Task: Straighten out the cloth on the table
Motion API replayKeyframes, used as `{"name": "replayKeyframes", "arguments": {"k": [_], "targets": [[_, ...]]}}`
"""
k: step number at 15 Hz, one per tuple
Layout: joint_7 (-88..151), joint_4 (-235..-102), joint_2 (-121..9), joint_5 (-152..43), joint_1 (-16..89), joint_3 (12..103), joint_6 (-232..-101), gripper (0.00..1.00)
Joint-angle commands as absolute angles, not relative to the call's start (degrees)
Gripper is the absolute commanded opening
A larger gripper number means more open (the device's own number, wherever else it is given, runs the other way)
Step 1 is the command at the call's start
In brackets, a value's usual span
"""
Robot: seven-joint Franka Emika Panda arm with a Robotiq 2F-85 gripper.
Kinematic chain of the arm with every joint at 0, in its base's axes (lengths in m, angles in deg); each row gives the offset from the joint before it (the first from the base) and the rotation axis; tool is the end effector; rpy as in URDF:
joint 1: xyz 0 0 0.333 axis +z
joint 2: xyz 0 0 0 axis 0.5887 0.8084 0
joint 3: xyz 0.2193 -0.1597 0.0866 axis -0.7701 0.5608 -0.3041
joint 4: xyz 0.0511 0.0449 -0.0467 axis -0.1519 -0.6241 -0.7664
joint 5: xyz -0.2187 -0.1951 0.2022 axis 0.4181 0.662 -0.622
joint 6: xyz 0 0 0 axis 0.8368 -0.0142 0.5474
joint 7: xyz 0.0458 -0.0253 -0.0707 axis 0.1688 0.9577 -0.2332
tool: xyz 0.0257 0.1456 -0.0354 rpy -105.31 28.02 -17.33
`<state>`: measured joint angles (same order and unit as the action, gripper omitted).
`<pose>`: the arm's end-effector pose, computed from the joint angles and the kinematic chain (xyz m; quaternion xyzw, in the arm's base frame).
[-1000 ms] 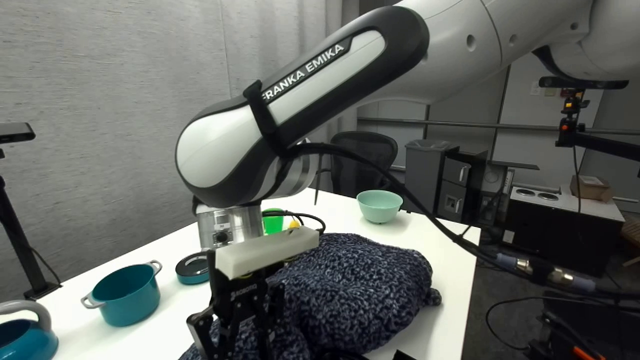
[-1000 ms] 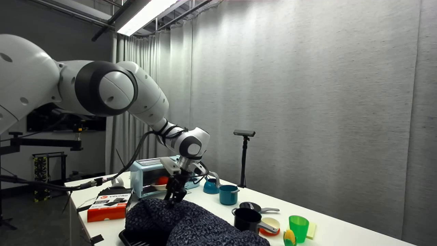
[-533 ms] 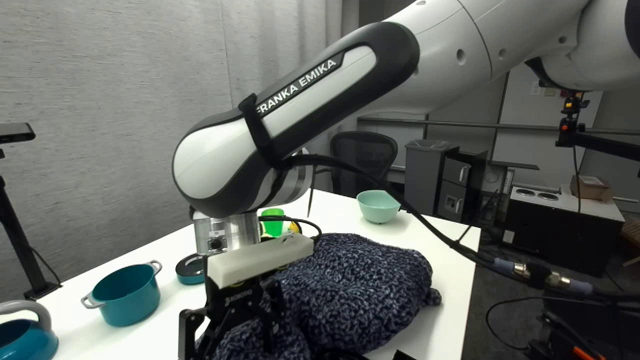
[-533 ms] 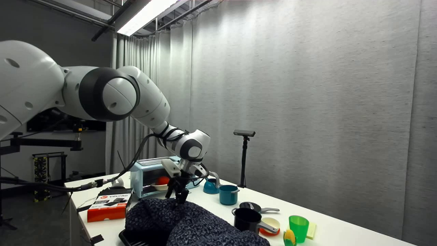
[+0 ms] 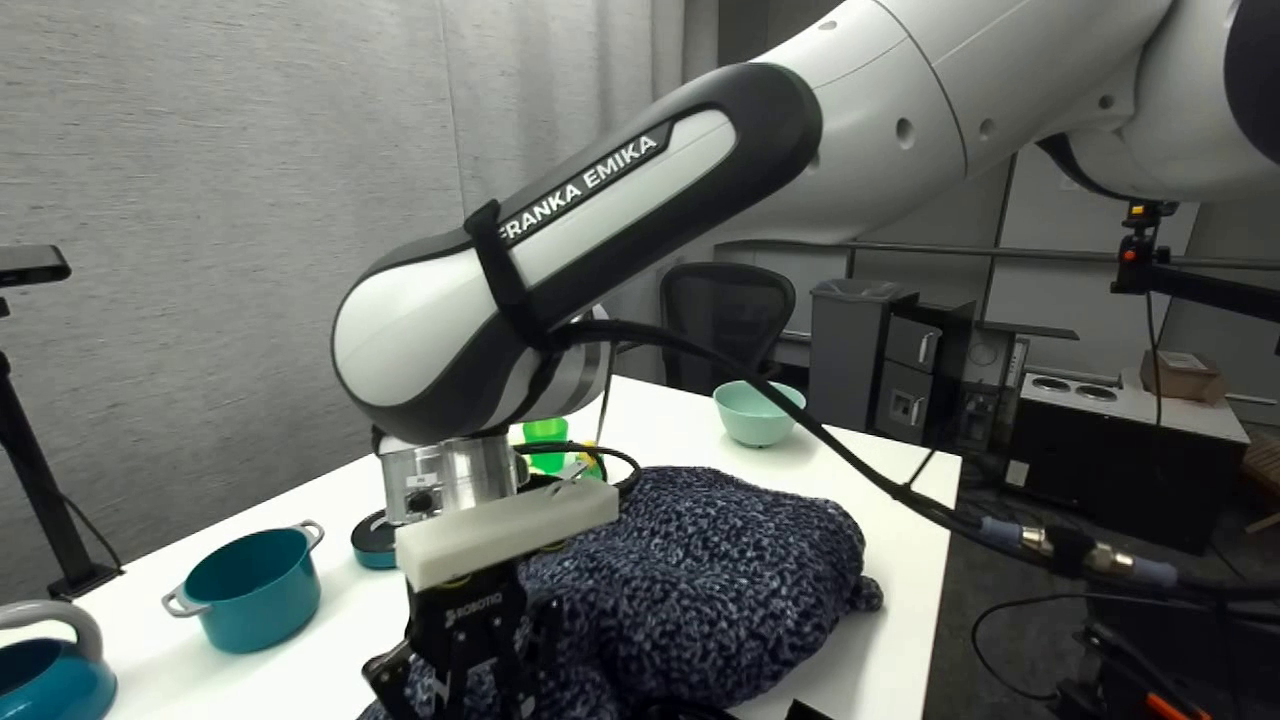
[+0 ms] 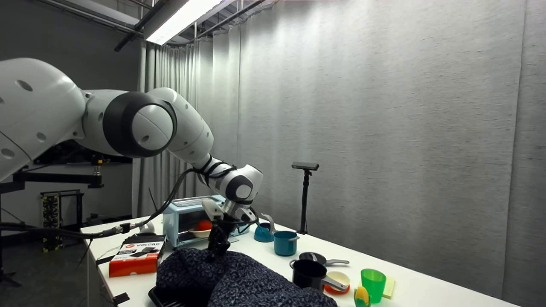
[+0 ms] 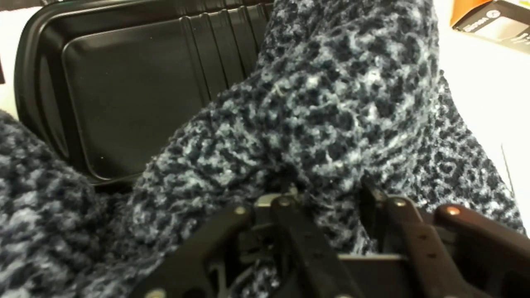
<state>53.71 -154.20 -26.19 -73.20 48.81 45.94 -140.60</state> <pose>0.5974 0.2427 0.1853 -0.9680 0.1291 0.1874 0.1061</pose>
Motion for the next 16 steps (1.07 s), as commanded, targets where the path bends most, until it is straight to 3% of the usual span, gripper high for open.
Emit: {"name": "replayKeyframes", "arguments": {"k": [1, 3, 16], "targets": [[58.51, -149.53, -23.99, -78.97, 47.91, 45.56, -139.76, 0.10], [61.17, -147.38, -23.10, -82.78, 46.95, 45.28, -139.79, 0.00], [69.92, -132.98, -17.13, -98.03, 43.16, 43.23, -145.09, 0.02]]}}
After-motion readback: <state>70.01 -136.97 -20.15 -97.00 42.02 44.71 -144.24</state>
